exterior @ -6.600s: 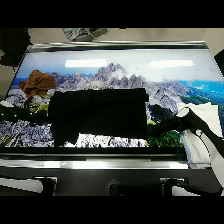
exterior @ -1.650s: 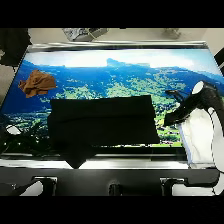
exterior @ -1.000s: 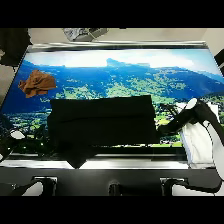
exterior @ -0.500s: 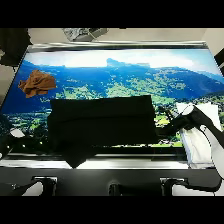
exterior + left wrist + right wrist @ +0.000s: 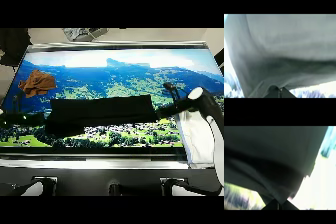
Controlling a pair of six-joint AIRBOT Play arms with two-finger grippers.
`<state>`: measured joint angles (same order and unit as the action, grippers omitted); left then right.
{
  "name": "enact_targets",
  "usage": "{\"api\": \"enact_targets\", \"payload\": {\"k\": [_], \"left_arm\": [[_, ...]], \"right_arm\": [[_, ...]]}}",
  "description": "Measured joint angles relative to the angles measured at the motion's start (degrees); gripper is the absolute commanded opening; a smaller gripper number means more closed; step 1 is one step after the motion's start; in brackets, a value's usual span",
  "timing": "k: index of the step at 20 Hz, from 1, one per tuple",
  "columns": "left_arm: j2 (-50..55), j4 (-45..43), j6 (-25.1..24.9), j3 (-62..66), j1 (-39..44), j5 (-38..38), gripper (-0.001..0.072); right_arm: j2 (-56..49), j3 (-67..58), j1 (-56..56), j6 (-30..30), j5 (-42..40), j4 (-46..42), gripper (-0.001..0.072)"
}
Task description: Fold the shirts.
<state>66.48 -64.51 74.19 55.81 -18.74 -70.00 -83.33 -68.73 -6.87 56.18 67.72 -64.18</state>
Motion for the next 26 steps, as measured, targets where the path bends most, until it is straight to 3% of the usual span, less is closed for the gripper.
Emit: {"api": "enact_targets", "payload": {"k": [5, 11, 12, 13, 14, 15, 19, 26], "left_arm": [[15.65, 1.4, 0.31, 16.72, 2.08, 0.13, 0.0028], [31.56, 1.57, 1.79, 28.79, 3.85, -2.34, 0.0035], [32.94, 1.64, 2.38, 29.4, 3.96, -2.82, 0.0079], [34.07, 1.64, 2.82, 29.88, 4.0, -3.52, 0.0253], [34.8, 1.64, 3.19, 30.27, 4.0, -3.89, 0.0402], [35.19, 1.68, 3.45, 30.58, 3.91, -4.26, 0.0414], [33.88, 1.77, 4.09, 31.67, 2.86, -6.16, 0.0413], [24.96, 5.97, 4.09, 32.06, 4.17, -6.73, 0.0411]], "right_arm": [[-10.8, -12.26, 3.43, 4.66, -4.87, -2.71, 0.0044], [-19.21, -16.72, 4.26, 9.42, -6.45, -3.78, 0.0051], [-19.89, -16.94, 4.28, 9.77, -6.38, -3.78, 0.0122], [-20.28, -17.09, 4.33, 10.1, -6.4, -3.76, 0.0303], [-20.41, -17.22, 4.28, 10.12, -6.45, -3.56, 0.0528], [-20.39, -17.33, 3.98, 10.25, -6.19, -3.04, 0.0628], [-18.91, -17.53, -0.09, 8.74, -3.61, -0.17, 0.0661], [-22.8, -17.57, -3.41, 8.28, 0.94, 9.73, 0.0655]]}}
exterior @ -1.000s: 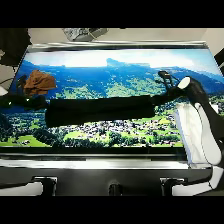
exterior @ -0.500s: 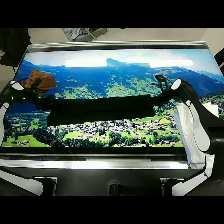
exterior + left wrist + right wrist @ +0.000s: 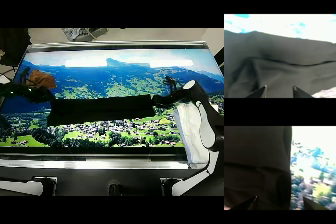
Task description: Fold the shirts.
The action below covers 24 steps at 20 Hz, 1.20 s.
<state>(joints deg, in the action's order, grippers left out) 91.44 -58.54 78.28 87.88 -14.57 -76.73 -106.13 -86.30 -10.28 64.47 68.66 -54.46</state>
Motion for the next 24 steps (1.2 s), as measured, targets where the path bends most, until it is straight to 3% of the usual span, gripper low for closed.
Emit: {"api": "enact_targets", "payload": {"k": [1, 2, 3, 4, 5, 6, 7, 14, 24], "left_arm": [[-1.29, 1.03, -0.09, 0.0, 0.63, -0.04, 0.0409], [-2.43, 2.14, -0.28, 0.0, 1.31, 0.02, 0.0385], [-3.34, 3.04, -0.5, 0.02, 2.14, 0.04, 0.0384], [-4.07, 3.67, -0.87, 0.0, 3.23, 0.09, 0.0383], [-4.57, 4.44, -1.14, 0.0, 4.42, 0.11, 0.0352], [-4.87, 4.96, -1.33, 0.0, 5.86, 0.15, 0.0133], [-4.9, 5.16, -1.4, -0.24, 7.32, 0.5, 0.0031], [0.87, 8.61, -1.33, -6.51, 24.55, 11.08, 0.0033], [13.18, 29.22, -0.7, -7.82, 38.84, 24.63, 0.0032]], "right_arm": [[-0.66, -0.07, 0.35, 0.66, 0.31, 0.92, 0.059], [-1.44, -0.17, 1.18, 1.29, 0.37, 2.19, 0.0405], [-2.08, -0.04, 2.01, 2.12, 0.61, 2.32, 0.0149], [-2.58, 0.11, 2.73, 2.95, 0.61, 1.97, 0.0044], [-2.71, 0.09, 3.17, 3.69, 0.55, 2.19, 0.0044], [-2.49, 0.07, 3.61, 3.74, 0.02, 2.12, 0.0044], [-1.92, 0.09, 3.96, 3.76, -0.5, 1.99, 0.0044], [13.57, 0.02, 6.29, 1.51, 3.52, 1.62, 0.0044], [35.56, 0.02, 10.99, 3.78, 10.32, -3.02, 0.0045]]}}
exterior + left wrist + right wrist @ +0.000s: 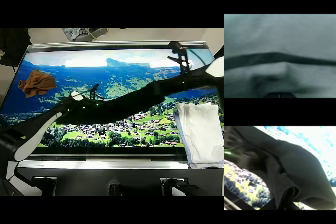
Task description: Fold the shirts.
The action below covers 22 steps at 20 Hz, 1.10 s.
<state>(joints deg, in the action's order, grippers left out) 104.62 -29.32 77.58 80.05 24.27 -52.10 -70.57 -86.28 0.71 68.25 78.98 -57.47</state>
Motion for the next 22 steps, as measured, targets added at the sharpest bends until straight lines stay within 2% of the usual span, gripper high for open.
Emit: {"api": "enact_targets", "payload": {"k": [5, 9, 15, 22], "left_arm": [[2.82, 9.73, -0.61, 0.26, 5.09, 4.96, 0.0029], [0.22, 9.66, -3.69, 0.48, 2.56, 4.26, 0.0029], [-14.8, -5.51, -4.09, 0.48, -14.03, -2.69, 0.0031], [-27.32, -11.65, -4.11, 0.46, -34.14, -8.85, 0.0031]], "right_arm": [[4.28, 0.0, 0.26, 1.01, 0.76, -0.37, 0.0045], [2.93, 0.0, 0.24, 0.96, -1.31, 1.86, 0.0045], [-4.17, 0.0, 6.67, -2.14, -11.15, 15.1, 0.0045], [-15.96, 0.0, 21.77, -2.69, -27.58, 26.69, 0.0046]]}}
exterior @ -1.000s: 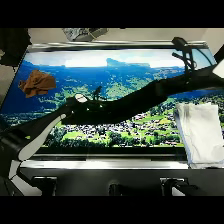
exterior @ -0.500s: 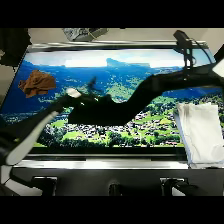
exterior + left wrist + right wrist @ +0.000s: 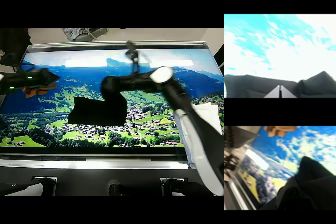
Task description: Fold the shirts.
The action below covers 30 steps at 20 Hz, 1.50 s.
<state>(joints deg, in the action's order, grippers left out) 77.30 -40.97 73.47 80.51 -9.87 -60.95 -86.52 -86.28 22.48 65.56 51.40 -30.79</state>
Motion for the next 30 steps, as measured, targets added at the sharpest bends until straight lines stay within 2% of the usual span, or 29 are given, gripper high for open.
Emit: {"api": "enact_targets", "payload": {"k": [4, 5, 6, 7, 8, 10, 13, 15, 21, 22, 26, 30], "left_arm": [[-1.73, -0.52, -0.5, -0.09, -3.78, -2.51, 0.0031], [-1.95, -0.61, -0.72, -0.11, -4.09, -3.06, 0.0031], [-2.05, -0.76, -0.9, -0.11, -4.2, -3.26, 0.0031], [-2.16, -0.76, -1.07, -0.11, -4.17, -3.56, 0.0031], [-2.23, -0.76, -1.18, -0.11, -4.11, -3.72, 0.0031], [-2.29, -0.83, -1.33, -0.11, -4.07, -3.91, 0.0031], [-2.36, -0.9, -1.46, -0.11, -4.02, -4.07, 0.0031], [-2.34, -0.9, -1.75, -0.11, -4.0, -4.13, 0.0031], [-2.36, -1.18, -2.78, -0.11, -4.0, -4.22, 0.0031], [-2.34, -1.2, -2.84, -0.11, -3.98, -4.2, 0.0031], [-2.34, -1.29, -2.97, -0.11, -4.0, -4.22, 0.0032], [-2.34, -1.31, -3.02, -0.11, -4.0, -4.22, 0.0032]], "right_arm": [[-7.85, 0.0, 6.82, 0.0, -8.76, 7.37, 0.0048], [-9.57, 0.0, 8.15, 0.0, -10.54, 8.87, 0.0074], [-11.3, -0.02, 9.46, 0.0, -12.31, 10.47, 0.0157], [-12.85, 0.0, 10.56, -0.02, -13.94, 11.76, 0.0335], [-14.36, 0.0, 11.5, -0.07, -15.47, 13.31, 0.0449], [-16.57, 0.0, 12.72, -0.72, -17.57, 16.68, 0.061], [-17.33, -0.02, 12.04, -5.31, -16.28, 18.95, 0.0617], [-16.15, 0.0, 8.66, -6.62, -11.93, 14.95, 0.0618], [-11.15, 1.22, -7.28, 4.48, 11.61, -16.04, 0.0621], [-10.88, 2.38, -8.96, 5.92, 14.08, -18.71, 0.0621], [-12.17, 7.23, -11.5, 8.96, 13.94, -19.5, 0.0611], [-16.04, 8.83, -10.27, 9.9, 10.95, -15.06, 0.0514]]}}
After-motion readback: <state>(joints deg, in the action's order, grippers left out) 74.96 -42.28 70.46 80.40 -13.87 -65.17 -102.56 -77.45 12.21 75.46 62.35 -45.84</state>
